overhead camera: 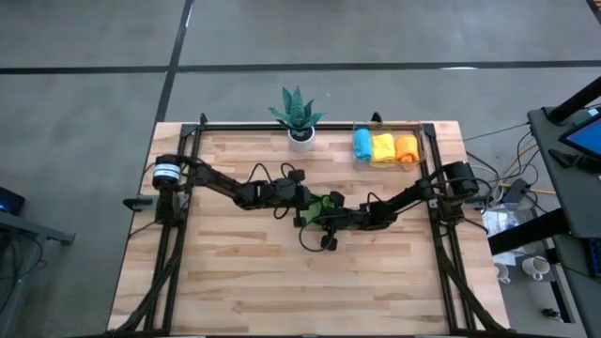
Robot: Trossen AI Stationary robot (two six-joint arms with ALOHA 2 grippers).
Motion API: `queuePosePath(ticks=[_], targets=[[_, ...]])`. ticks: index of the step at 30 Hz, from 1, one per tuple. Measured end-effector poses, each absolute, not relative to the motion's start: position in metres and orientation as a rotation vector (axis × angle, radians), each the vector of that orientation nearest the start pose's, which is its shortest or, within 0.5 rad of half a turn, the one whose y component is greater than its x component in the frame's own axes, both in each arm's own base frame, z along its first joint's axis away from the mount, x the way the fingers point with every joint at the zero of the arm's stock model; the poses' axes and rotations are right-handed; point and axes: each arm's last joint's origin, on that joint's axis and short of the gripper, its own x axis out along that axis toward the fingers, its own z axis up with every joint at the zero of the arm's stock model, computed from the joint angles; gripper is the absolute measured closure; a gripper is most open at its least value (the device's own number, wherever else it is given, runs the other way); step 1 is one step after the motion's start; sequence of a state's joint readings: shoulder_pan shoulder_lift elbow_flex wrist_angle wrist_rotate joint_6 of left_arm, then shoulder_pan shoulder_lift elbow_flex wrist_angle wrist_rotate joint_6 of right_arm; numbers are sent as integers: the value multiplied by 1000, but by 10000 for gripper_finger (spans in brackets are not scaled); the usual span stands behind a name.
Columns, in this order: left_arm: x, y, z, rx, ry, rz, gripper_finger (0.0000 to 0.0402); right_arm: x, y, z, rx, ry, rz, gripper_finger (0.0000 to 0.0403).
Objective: Roll microfiber towels into tight, uniform cylinder then place into a basket
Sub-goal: Roll the green microfiber cloth
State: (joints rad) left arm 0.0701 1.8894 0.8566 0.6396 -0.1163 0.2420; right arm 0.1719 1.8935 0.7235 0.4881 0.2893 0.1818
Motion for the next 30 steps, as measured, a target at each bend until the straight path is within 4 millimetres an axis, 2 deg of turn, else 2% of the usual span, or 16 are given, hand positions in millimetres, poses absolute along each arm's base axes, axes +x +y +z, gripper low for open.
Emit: queuePosePath(ticks=[3, 8, 11, 13, 17, 23, 30], targets=[[365, 34, 138, 262, 436, 179, 402, 325, 48, 92, 17, 649, -172, 394], [354, 38, 162, 313, 402, 293, 402, 325, 48, 92, 17, 649, -171, 394], [345, 36, 174, 304, 339, 275, 402, 325, 48, 92, 17, 648, -171, 394], [342, 33, 176, 267, 288, 184, 402, 325, 48, 92, 17, 648, -171, 394], [344, 29, 164, 172, 273, -20, 402, 326, 48, 92, 19, 642, -170, 394], [361, 31, 135, 130, 288, -58, 402, 326, 48, 92, 20, 633, -169, 394], [390, 36, 122, 129, 284, -116, 402, 326, 49, 93, 18, 631, -163, 394]])
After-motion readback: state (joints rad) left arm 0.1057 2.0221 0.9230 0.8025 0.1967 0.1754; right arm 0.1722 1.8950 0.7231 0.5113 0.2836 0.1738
